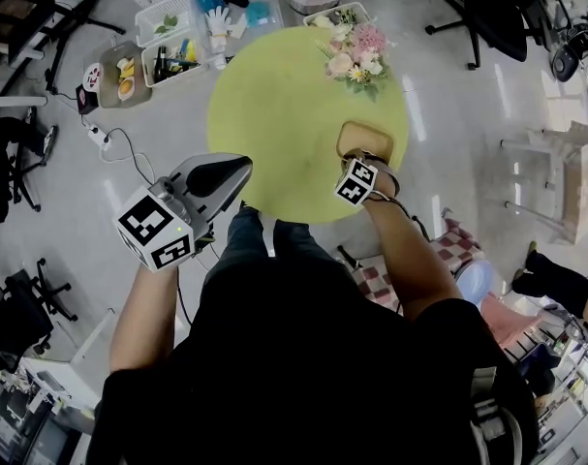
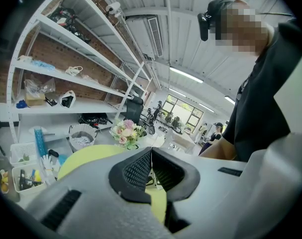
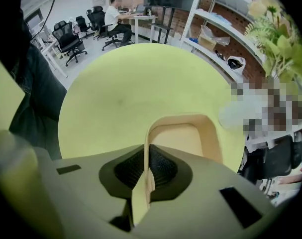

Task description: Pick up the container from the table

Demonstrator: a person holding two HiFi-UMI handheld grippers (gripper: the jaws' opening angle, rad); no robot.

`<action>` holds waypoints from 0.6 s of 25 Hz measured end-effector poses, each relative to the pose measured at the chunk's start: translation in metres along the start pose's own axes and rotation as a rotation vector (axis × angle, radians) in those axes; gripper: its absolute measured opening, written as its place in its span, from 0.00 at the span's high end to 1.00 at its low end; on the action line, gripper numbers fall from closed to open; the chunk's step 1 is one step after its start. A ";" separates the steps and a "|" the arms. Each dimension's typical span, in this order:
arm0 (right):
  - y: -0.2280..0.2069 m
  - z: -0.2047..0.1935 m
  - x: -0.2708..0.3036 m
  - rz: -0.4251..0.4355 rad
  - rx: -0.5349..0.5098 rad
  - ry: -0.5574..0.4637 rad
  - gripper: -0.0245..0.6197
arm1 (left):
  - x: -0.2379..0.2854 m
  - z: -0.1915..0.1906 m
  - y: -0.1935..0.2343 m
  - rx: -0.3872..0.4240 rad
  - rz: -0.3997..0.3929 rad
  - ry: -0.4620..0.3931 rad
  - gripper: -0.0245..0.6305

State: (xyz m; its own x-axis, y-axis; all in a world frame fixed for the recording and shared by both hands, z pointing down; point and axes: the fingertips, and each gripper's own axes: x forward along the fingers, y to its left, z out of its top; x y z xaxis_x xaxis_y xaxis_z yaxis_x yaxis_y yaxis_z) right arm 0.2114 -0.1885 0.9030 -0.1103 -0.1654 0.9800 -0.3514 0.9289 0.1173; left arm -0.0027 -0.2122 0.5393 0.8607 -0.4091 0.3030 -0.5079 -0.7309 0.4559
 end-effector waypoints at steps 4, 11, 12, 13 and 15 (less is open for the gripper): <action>0.004 -0.002 -0.002 0.004 0.021 0.008 0.93 | -0.001 -0.003 -0.003 0.002 -0.001 0.004 0.94; 0.006 -0.005 -0.005 0.004 0.040 0.011 0.94 | 0.000 -0.001 -0.002 0.005 -0.006 -0.002 0.94; 0.007 -0.005 -0.006 0.004 0.043 0.011 0.94 | 0.000 -0.001 -0.003 0.006 -0.006 -0.003 0.94; 0.008 -0.006 -0.008 0.003 0.045 0.011 0.94 | 0.000 -0.001 -0.004 0.006 -0.007 -0.003 0.94; 0.009 -0.007 -0.010 0.001 0.050 0.009 0.94 | 0.000 -0.003 -0.005 0.004 -0.011 -0.003 0.94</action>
State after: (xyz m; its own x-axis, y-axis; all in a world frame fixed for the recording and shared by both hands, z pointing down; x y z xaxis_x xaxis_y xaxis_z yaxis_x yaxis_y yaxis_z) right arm 0.2156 -0.1765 0.8950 -0.1024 -0.1612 0.9816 -0.3971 0.9114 0.1083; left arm -0.0001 -0.2070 0.5390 0.8666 -0.4025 0.2951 -0.4979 -0.7379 0.4557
